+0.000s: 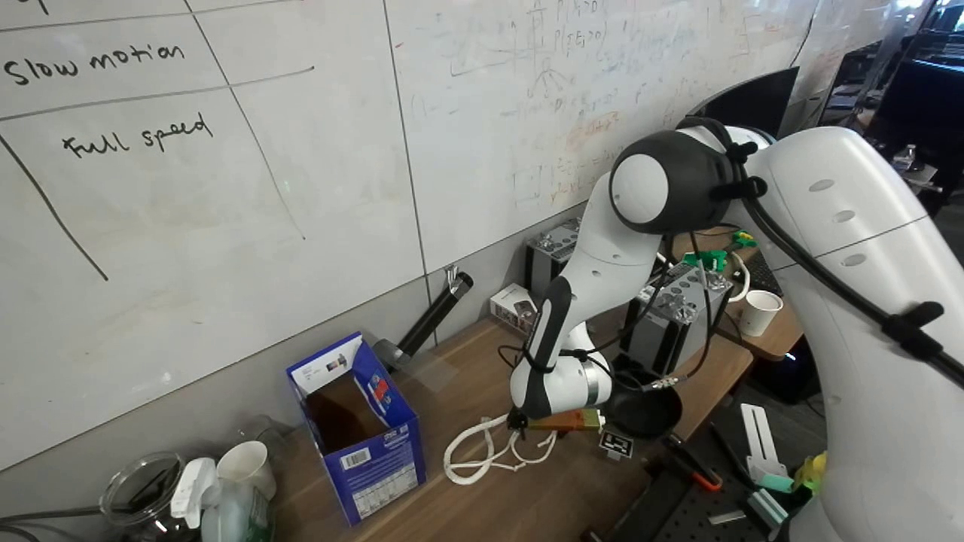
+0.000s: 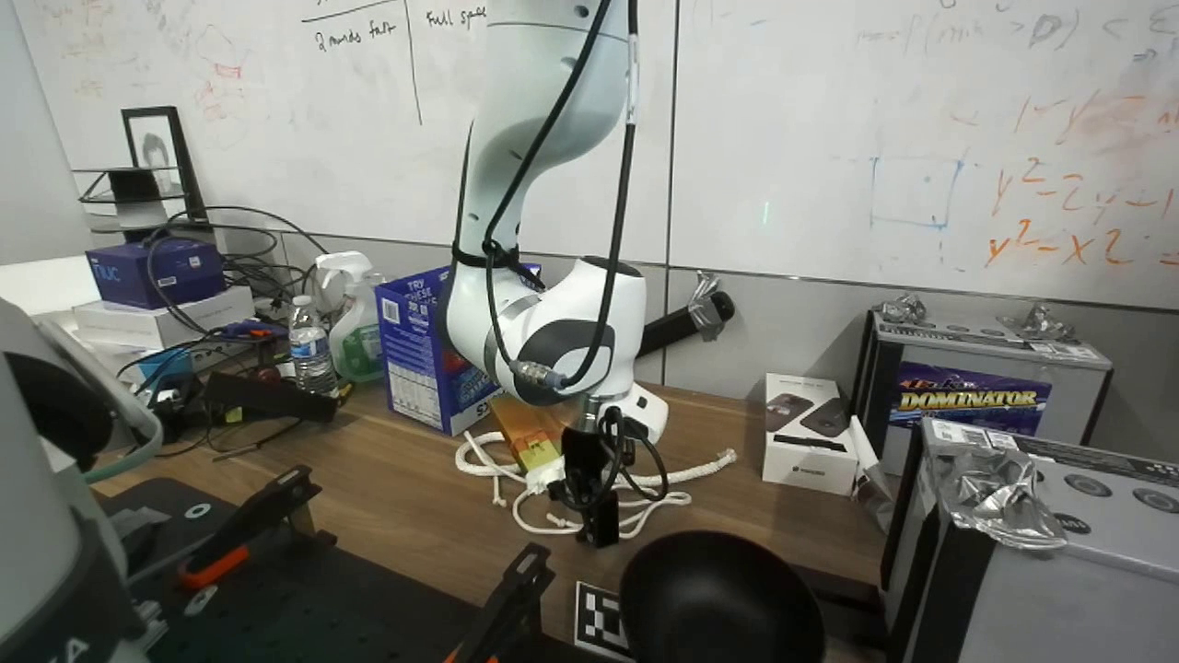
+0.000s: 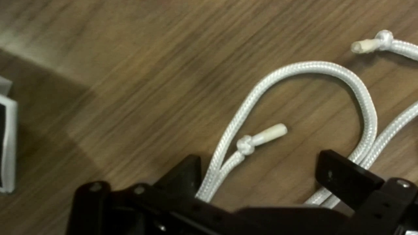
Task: Put the white ropes in the carton box
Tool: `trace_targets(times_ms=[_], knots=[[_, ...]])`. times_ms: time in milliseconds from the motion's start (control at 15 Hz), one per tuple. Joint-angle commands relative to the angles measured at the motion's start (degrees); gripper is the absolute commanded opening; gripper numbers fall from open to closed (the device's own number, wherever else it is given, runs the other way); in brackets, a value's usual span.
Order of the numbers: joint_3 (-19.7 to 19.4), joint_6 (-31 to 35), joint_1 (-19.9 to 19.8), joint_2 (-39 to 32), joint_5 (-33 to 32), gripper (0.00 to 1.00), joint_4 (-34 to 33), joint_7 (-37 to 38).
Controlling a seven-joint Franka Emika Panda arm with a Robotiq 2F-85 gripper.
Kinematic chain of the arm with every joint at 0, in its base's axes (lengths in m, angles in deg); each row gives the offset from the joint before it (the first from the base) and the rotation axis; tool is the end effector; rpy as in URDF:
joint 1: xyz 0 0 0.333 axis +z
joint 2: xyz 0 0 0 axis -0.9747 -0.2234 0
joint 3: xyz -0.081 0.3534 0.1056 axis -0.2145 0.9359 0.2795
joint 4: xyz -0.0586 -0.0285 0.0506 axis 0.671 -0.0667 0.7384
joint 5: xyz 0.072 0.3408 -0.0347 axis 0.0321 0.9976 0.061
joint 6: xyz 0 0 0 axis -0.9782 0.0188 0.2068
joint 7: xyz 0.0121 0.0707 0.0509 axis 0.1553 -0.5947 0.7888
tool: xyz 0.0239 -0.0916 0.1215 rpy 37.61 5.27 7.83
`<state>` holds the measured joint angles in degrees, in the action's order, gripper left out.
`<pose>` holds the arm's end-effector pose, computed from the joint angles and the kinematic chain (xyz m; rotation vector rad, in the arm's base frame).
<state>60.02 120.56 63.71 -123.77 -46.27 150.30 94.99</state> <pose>0.4973 -0.0394 0.0161 -2.8622 0.9399 0.1097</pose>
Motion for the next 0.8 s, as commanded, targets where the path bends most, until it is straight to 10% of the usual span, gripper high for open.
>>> trace_targets(times_ms=[0,733], knots=[[1.44,0.69,-0.47,-1.31,0.85,1.0,-1.8,-2.33],[8.06,10.04,-7.88,0.55,0.14,1.0,2.03,-2.76]])
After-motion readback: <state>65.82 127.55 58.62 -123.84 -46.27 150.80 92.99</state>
